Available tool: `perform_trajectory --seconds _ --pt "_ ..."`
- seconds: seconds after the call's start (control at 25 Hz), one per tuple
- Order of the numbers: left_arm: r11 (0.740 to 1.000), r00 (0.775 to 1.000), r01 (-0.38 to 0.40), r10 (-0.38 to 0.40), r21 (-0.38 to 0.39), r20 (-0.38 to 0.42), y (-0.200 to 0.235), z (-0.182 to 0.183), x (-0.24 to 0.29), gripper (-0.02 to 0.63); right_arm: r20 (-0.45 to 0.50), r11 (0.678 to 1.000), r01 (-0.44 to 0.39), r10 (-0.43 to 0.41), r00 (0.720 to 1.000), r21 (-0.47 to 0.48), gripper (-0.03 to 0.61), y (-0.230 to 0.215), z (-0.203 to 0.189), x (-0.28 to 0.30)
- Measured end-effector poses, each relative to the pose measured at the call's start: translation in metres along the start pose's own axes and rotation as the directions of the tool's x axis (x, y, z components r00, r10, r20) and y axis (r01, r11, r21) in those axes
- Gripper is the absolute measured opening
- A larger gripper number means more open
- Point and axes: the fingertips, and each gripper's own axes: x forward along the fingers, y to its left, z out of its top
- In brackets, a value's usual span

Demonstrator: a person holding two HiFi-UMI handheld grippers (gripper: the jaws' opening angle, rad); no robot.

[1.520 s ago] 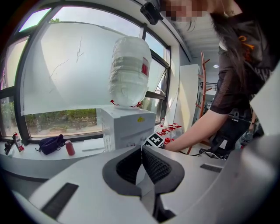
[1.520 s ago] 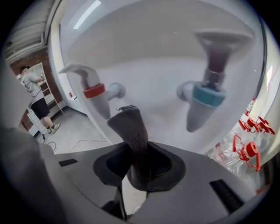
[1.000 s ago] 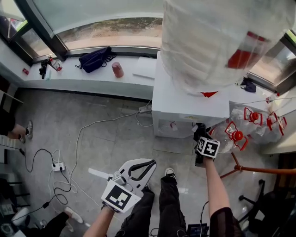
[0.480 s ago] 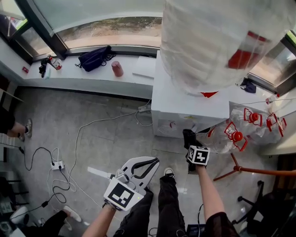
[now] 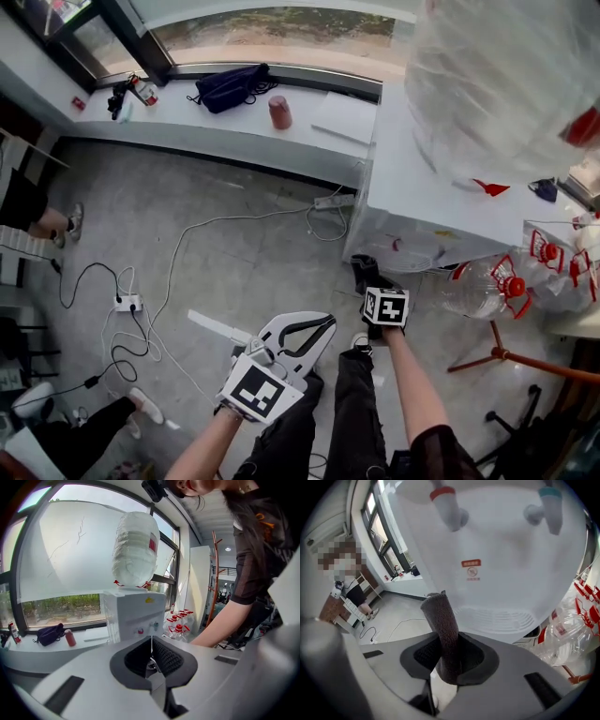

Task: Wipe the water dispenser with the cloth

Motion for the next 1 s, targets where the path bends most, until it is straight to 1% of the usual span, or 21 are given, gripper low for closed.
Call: perform_trajectory --seconds 0.2,0.28,0.36,0.48,0.56,0.64,0.76,1.0 --pt "1.0 1.0 -0.025 0.024 -0.009 -0.017 0.011 -0.038 0.001 0.017 -0.015 0.997 -0.033 0.033 0.999 -0.068 0.101 0.025 -0.005 0.041" --pt "0.999 0.999 -0.029 0.028 -0.018 -0.023 0.012 -0.05 0.004 0.017 -0.017 0.995 -0.038 0.036 0.999 -0.089 0.101 0.025 -0.006 0.052" --pt "0.999 0.999 -0.028 0.028 -0.026 -0.027 0.012 -0.06 0.007 0.017 -0.015 0.996 -0.022 0.021 1.0 -0.087 0.101 0.017 -0.006 0.059" --pt "0.999 0.999 -0.017 0.016 -0.031 -0.031 0.01 -0.069 0.016 0.017 -0.017 0.998 0.014 -0.016 1.0 -0.065 0.101 -0.01 -0.007 0.06" --pt "0.999 1.0 -0.003 0.002 -0.032 -0.03 0.007 -0.068 0.023 0.017 -0.028 0.997 0.024 -0.026 0.999 -0.068 0.103 -0.03 -0.011 0.055" --pt "0.999 1.0 0.016 -0.017 -0.031 -0.026 0.003 -0.064 0.031 0.018 -0.046 0.995 0.044 -0.048 0.998 -0.089 0.103 -0.05 -0.019 0.044" --pt "0.999 0.999 0.049 -0.049 -0.013 -0.02 -0.001 -0.055 0.046 0.017 -0.066 0.99 0.094 -0.102 0.993 -0.108 0.103 -0.085 -0.029 0.028" --pt "0.995 0.996 0.094 -0.094 0.015 -0.007 -0.012 -0.038 0.072 0.017 -0.071 0.976 0.183 -0.192 0.979 -0.117 0.103 -0.152 -0.029 0.001"
